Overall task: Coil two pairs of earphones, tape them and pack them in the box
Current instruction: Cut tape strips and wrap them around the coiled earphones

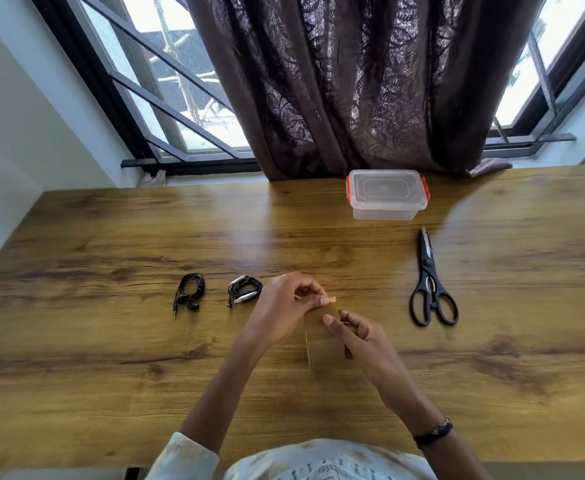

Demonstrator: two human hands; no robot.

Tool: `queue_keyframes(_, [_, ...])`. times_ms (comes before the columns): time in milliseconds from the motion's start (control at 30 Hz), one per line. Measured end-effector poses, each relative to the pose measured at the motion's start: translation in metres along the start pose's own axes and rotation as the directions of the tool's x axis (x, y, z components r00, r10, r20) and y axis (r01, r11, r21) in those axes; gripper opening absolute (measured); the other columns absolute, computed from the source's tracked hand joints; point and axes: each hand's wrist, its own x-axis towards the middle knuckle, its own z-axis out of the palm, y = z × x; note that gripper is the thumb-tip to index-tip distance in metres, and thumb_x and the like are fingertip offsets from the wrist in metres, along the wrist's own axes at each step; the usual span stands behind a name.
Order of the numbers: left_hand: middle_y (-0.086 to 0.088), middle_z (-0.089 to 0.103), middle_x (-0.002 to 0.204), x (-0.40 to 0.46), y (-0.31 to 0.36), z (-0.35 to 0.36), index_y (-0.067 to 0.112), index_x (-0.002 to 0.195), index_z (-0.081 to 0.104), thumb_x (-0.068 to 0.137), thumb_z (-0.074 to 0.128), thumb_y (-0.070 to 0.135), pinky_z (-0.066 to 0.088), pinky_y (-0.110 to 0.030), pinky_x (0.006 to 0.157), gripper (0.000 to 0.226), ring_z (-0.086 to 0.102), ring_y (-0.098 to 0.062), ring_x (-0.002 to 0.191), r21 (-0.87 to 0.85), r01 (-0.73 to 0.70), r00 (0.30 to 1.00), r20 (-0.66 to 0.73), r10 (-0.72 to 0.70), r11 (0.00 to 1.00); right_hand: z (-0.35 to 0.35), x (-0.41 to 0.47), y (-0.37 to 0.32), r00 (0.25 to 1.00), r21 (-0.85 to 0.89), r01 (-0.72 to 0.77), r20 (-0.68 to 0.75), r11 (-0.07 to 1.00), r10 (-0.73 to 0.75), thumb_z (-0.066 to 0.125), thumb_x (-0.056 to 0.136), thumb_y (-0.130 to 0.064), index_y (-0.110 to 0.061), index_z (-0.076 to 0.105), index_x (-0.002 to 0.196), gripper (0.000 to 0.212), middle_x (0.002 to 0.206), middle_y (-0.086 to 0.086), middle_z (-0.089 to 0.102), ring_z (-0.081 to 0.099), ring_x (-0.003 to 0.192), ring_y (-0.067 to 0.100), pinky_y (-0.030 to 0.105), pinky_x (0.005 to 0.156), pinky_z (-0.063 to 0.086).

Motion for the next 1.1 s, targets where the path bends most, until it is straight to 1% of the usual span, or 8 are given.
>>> queue_keyframes(200, [0.015,0.071,0.085,-0.0013,-0.0007,-0.0007,0.021,0.084,0.072,0.083,0.072,0.023,0.049,-0.015,0.072,0.002,0.063,0.003,0.081,0.076,-0.064,0.997,-0.04,0.068,0.995,-0.0009,-0.0018,0.0039,1.0,-0.011,-0.006,0.0,1.0,0.006,0.056,0.095,-0.03,-0.012,0.066,0.108,0.024,0.062,-0.017,0.063,0.052,0.056,-0.007,0.01,0.054,0.04])
queue_keyframes(267, [0.015,0.071,0.085,-0.0018,-0.0003,-0.0008,0.022,0.084,0.072,0.084,0.071,0.023,0.048,-0.015,0.072,0.002,0.063,0.004,0.081,0.098,-0.081,0.996,-0.042,0.085,0.992,-0.0006,-0.0016,0.0023,1.0,-0.01,-0.004,-0.001,1.0,0.004,0.055,0.096,-0.027,-0.012,0.066,0.108,0.022,0.062,-0.018,0.064,0.055,0.056,-0.009,0.009,0.054,0.041])
queue_keyframes(433, [0.016,0.07,0.085,-0.0007,-0.0026,-0.0005,0.024,0.085,0.07,0.086,0.068,0.026,0.05,-0.022,0.074,0.003,0.063,0.002,0.081,0.161,-0.133,0.99,-0.031,0.139,0.978,-0.0001,-0.0028,0.0014,1.0,-0.036,0.005,-0.001,0.999,-0.005,0.056,0.096,-0.027,-0.013,0.065,0.111,0.023,0.063,-0.017,0.065,0.054,0.057,-0.008,0.009,0.053,0.04])
queue_keyframes(500, [0.016,0.07,0.085,-0.0008,-0.0025,0.0006,0.025,0.086,0.069,0.088,0.066,0.027,0.047,-0.02,0.073,0.004,0.062,0.002,0.08,0.229,-0.156,0.985,-0.039,0.169,0.961,-0.0003,-0.004,0.001,1.0,-0.041,0.007,-0.001,0.999,-0.007,0.056,0.095,-0.028,-0.014,0.065,0.111,0.023,0.066,-0.016,0.066,0.055,0.059,-0.008,0.01,0.054,0.041])
queue_keyframes(633, [0.015,0.07,0.086,-0.0024,0.0013,0.0013,0.022,0.089,0.069,0.09,0.062,0.027,0.035,-0.008,0.069,0.008,0.061,0.003,0.077,0.33,-0.181,0.975,-0.062,0.212,0.926,0.0006,-0.005,0.0005,1.0,-0.059,0.024,-0.012,0.998,-0.025,0.057,0.095,-0.028,-0.016,0.065,0.111,0.022,0.076,-0.012,0.071,0.06,0.064,-0.009,0.008,0.056,0.043])
queue_keyframes(733, [0.015,0.07,0.088,-0.0023,0.0023,0.0015,0.022,0.09,0.068,0.092,0.06,0.027,0.03,-0.011,0.071,0.009,0.058,0.004,0.077,0.355,-0.178,0.975,-0.059,0.212,0.918,0.0011,-0.0058,0.0008,0.999,-0.079,0.033,-0.013,0.996,-0.034,0.056,0.095,-0.028,-0.018,0.065,0.112,0.022,0.078,-0.014,0.072,0.06,0.066,-0.009,0.009,0.057,0.043])
queue_keyframes(900, [0.012,0.071,0.09,-0.0007,0.0013,0.001,0.021,0.09,0.066,0.094,0.057,0.027,0.04,-0.028,0.082,0.011,0.062,-0.005,0.083,0.371,-0.175,0.979,-0.029,0.2,0.912,0.0007,-0.0059,0.003,0.998,-0.094,0.055,-0.013,0.994,-0.057,0.056,0.095,-0.027,-0.016,0.067,0.111,0.021,0.091,-0.004,0.074,0.064,0.074,-0.004,0.012,0.061,0.046])
queue_keyframes(1100, [0.01,0.071,0.09,-0.0007,0.0035,-0.0019,0.019,0.093,0.065,0.095,0.055,0.025,0.034,-0.023,0.08,0.012,0.062,-0.005,0.081,0.369,-0.182,0.98,-0.002,0.197,0.911,0.0009,-0.0081,0.0076,0.995,-0.144,0.092,-0.015,0.985,-0.095,0.056,0.094,-0.031,-0.018,0.066,0.114,0.025,0.099,-0.003,0.075,0.069,0.087,0.005,0.016,0.068,0.05])
